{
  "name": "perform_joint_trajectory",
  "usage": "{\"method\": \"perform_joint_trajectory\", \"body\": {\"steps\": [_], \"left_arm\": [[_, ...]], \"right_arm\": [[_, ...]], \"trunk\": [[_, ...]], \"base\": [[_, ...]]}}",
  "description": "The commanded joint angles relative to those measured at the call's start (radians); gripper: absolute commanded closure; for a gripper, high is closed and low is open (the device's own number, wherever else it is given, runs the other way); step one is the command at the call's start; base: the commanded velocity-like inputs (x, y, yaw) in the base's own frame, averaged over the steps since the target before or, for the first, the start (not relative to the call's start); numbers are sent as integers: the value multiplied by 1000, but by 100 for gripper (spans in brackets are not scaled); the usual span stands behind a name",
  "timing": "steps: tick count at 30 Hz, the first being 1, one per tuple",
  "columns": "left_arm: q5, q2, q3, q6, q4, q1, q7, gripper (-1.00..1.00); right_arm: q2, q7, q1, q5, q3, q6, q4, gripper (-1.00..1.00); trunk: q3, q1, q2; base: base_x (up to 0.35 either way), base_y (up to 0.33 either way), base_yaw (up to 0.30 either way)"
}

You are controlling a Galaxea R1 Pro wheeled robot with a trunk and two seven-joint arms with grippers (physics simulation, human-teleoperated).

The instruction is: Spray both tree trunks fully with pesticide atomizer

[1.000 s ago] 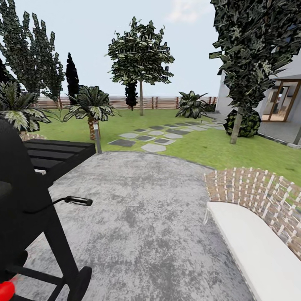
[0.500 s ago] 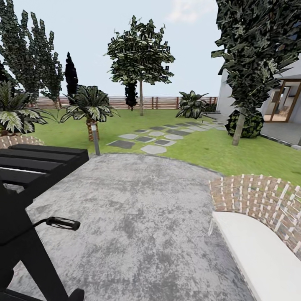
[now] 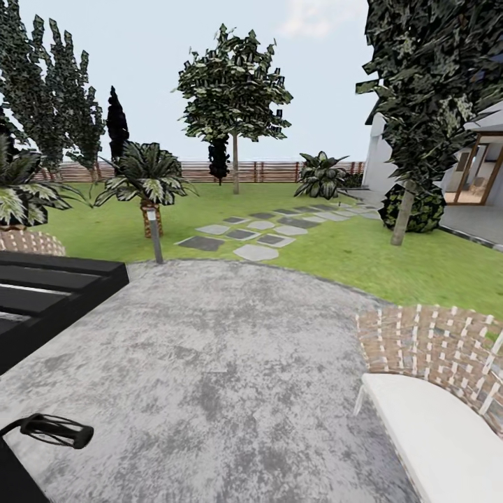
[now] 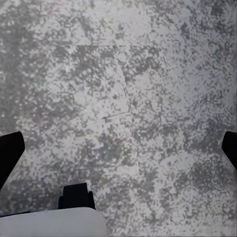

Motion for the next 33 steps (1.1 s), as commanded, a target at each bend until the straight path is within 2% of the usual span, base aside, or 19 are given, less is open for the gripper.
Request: {"method": "perform_joint_trajectory", "body": {"steps": [1,33], "left_arm": [[0,0,0,0,0,0,0,-100],[0,0,0,0,0,0,0,-100]], "right_arm": [[0,0,0,0,0,0,0,-100],[0,0,0,0,0,0,0,-100]], "trunk": [[0,0,0],[0,0,0]], "base": [[337,-132,0],[338,-98,0]]}}
